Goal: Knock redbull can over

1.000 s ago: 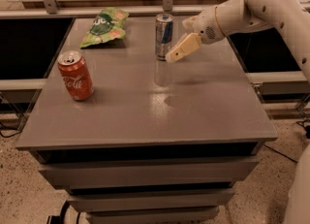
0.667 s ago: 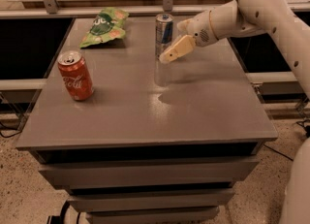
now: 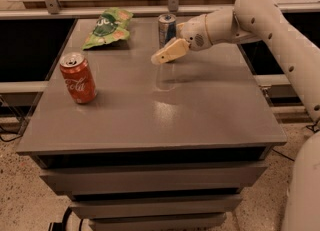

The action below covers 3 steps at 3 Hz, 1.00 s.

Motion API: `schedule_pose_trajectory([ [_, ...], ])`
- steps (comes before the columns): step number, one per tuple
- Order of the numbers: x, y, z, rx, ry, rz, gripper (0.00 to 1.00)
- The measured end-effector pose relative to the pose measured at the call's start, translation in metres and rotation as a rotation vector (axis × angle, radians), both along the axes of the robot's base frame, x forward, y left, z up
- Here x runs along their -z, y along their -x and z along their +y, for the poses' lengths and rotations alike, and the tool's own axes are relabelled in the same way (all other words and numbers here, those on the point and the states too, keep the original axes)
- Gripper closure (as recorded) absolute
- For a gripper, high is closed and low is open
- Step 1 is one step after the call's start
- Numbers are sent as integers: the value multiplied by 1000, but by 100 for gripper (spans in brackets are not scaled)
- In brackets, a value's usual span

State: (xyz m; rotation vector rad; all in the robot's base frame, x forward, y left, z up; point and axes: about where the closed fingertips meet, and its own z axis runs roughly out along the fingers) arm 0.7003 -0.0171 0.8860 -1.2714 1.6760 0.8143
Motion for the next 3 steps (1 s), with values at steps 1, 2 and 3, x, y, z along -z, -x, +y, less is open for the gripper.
schedule_pose_trajectory([
  [1,-6,-3,11,-20,-42,-7,40],
  [2,-14,-6,13,-19,-67,-10,64],
  [3,-23,-4,8,-16,-56,-15,87],
])
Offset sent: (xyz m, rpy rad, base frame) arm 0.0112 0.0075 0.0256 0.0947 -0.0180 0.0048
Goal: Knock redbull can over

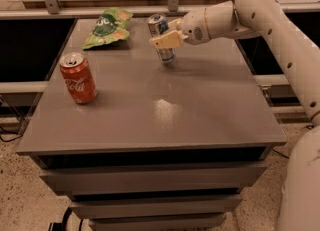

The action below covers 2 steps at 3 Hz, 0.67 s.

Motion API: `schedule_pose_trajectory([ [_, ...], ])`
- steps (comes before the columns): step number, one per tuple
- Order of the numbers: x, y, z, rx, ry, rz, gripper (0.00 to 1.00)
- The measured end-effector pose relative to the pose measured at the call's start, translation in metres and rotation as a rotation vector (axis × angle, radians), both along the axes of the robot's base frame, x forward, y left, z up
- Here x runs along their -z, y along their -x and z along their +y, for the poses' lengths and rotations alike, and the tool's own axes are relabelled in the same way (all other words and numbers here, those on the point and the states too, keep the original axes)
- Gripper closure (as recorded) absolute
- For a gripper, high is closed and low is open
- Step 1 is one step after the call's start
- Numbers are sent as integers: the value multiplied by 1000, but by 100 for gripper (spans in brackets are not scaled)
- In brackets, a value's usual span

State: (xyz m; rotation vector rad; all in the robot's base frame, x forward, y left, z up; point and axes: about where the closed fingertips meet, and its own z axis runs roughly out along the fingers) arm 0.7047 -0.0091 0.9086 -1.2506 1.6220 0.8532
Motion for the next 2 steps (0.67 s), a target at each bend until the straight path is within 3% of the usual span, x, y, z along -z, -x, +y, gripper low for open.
schedule_pose_trajectory([
  [1,-8,15,0,-2,157,-24,100],
  [2,-21,36,-10,42,435,-64,100],
])
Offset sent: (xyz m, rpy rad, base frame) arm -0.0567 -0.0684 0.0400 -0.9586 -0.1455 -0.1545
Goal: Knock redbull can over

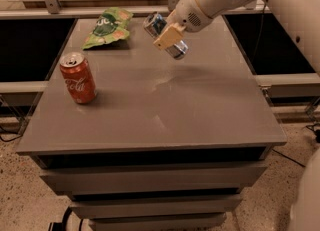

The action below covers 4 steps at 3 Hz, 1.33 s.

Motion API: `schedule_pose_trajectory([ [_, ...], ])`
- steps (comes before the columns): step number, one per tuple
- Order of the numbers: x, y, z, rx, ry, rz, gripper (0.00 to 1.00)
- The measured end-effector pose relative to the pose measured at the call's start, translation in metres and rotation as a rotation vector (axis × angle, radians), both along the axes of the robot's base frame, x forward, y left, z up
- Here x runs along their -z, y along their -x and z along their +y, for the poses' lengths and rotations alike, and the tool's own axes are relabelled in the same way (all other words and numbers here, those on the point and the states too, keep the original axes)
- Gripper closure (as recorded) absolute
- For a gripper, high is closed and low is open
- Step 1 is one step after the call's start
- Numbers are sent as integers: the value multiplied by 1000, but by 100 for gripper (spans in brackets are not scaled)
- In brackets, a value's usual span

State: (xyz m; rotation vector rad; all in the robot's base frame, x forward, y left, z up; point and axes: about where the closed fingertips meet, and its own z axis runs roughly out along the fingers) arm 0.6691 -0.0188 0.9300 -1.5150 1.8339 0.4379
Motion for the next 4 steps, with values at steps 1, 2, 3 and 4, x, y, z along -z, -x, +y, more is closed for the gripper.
schedule_pose_trajectory([
  [1,-3,14,-21,55,248,-24,100],
  [2,10,12,-51,98,463,-39,84],
  [3,29,7,-84,118,668,-47,60],
  [4,37,6,-105,94,773,-27,37],
])
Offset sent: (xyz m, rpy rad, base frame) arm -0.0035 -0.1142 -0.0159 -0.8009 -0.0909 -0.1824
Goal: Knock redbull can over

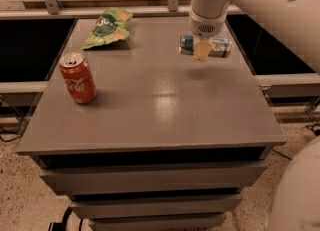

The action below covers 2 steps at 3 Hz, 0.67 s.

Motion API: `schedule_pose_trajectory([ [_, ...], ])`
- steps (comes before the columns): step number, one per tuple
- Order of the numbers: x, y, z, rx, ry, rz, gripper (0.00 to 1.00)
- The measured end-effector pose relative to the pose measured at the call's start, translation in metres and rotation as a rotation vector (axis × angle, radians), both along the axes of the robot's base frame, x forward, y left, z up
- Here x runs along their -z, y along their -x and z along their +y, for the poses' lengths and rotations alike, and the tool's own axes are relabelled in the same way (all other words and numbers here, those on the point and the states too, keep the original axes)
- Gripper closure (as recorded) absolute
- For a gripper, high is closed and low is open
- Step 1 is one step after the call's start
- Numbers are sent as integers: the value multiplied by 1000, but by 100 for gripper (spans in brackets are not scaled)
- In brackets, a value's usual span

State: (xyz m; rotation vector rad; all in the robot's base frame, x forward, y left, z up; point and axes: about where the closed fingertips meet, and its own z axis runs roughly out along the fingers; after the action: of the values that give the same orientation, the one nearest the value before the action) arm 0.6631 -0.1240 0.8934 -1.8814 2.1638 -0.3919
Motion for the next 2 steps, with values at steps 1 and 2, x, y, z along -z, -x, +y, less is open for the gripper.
schedule_pose_trajectory([
  [1,6,6,-6,-57,18,70,14],
  [2,11,20,2,-154,0,150,0],
])
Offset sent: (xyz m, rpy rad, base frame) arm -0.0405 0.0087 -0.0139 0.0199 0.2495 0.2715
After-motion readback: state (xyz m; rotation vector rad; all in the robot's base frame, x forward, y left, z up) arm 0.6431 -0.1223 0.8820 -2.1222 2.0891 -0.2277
